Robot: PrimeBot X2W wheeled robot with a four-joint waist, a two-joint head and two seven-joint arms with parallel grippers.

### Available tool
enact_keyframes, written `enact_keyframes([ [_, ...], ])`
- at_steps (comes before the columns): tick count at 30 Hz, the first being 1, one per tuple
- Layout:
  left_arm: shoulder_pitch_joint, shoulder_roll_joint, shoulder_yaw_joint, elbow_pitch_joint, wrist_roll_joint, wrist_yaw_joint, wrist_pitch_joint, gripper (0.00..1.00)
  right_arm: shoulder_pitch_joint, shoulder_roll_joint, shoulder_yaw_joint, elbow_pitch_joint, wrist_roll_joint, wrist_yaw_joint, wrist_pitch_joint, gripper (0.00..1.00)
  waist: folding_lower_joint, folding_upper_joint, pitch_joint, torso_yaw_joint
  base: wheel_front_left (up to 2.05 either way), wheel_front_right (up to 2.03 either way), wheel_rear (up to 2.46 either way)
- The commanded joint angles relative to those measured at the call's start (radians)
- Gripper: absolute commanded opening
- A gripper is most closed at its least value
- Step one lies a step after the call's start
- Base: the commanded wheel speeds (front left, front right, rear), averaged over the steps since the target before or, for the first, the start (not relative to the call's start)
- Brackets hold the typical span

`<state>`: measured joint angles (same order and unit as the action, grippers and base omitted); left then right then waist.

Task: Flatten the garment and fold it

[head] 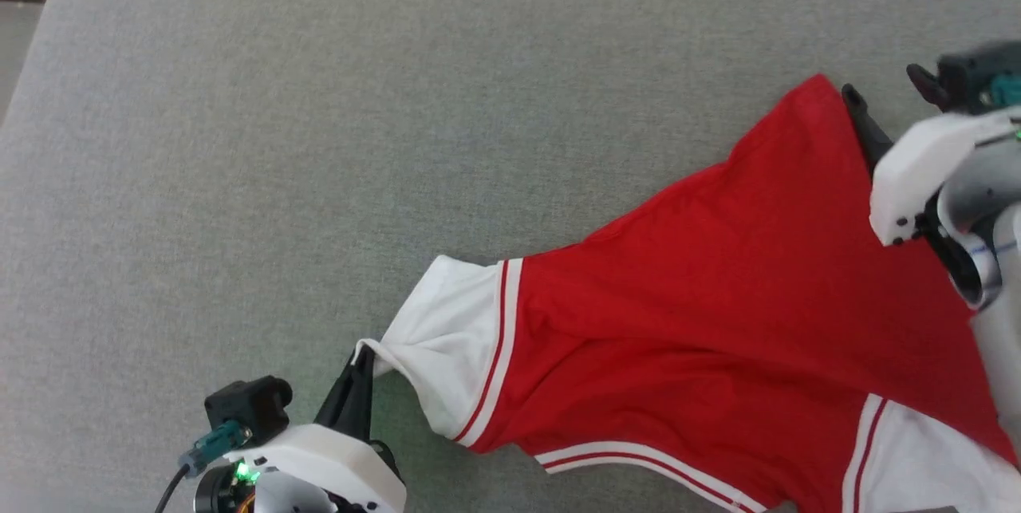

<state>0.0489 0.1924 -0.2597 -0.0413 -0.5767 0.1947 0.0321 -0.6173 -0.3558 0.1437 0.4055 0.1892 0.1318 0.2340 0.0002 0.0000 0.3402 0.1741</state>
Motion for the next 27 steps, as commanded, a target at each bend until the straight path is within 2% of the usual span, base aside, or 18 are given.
enact_keyframes([
  [1,-0.017,-0.003,-0.002,0.006,-0.008,-0.004,-0.007,0.00,-0.034,-0.008,0.012,0.023,0.010,-0.001,0.025,1.00,-0.0002,0.0000,0.034,0.031,0.00,0.00,0.00],
  [6,-0.033,-0.015,-0.010,0.025,-0.012,-0.013,-0.021,0.00,-0.147,-0.036,0.089,0.138,0.054,-0.001,0.222,1.00,-0.0002,0.0000,0.062,0.056,0.00,0.00,0.00],
  [10,-0.043,-0.021,-0.014,0.038,-0.015,-0.017,-0.030,0.00,-0.214,-0.054,0.154,0.181,0.082,-0.001,0.367,1.00,-0.0002,0.0000,0.080,0.061,0.00,0.00,0.00],
  [13,-0.050,-0.025,-0.017,0.046,-0.017,-0.020,-0.035,0.00,-0.243,-0.056,0.154,0.210,0.118,-0.001,0.445,1.00,-0.0002,0.0000,0.087,0.064,0.00,0.00,0.00],
  [14,-0.052,-0.026,-0.018,0.049,-0.017,-0.021,-0.036,0.00,-0.250,-0.055,0.147,0.222,0.130,-0.001,0.469,0.86,-0.0002,0.0000,0.089,0.063,0.00,0.00,0.00],
  [15,-0.054,-0.026,-0.019,0.051,-0.018,-0.022,-0.037,0.00,-0.256,-0.055,0.141,0.230,0.135,-0.001,0.490,0.39,-0.0002,0.0000,0.090,0.062,0.00,0.00,0.00],
  [17,-0.056,-0.027,-0.020,0.057,-0.019,-0.023,-0.038,0.00,-0.261,-0.053,0.116,0.238,0.141,-0.001,0.506,0.02,-0.0002,0.0000,0.090,0.059,0.00,0.00,0.00],
  [21,-0.054,-0.025,-0.021,0.068,-0.021,-0.022,-0.040,0.00,-0.226,-0.033,0.059,0.214,0.133,-0.001,0.416,0.00,-0.0002,0.0000,0.069,0.046,0.00,0.00,0.00],
  [27,-0.038,-0.009,-0.011,0.066,-0.020,-0.017,-0.047,0.00,-0.063,-0.011,-0.019,0.079,0.115,-0.001,0.134,0.00,-0.0002,0.0000,0.002,0.013,0.00,0.00,0.00],
])
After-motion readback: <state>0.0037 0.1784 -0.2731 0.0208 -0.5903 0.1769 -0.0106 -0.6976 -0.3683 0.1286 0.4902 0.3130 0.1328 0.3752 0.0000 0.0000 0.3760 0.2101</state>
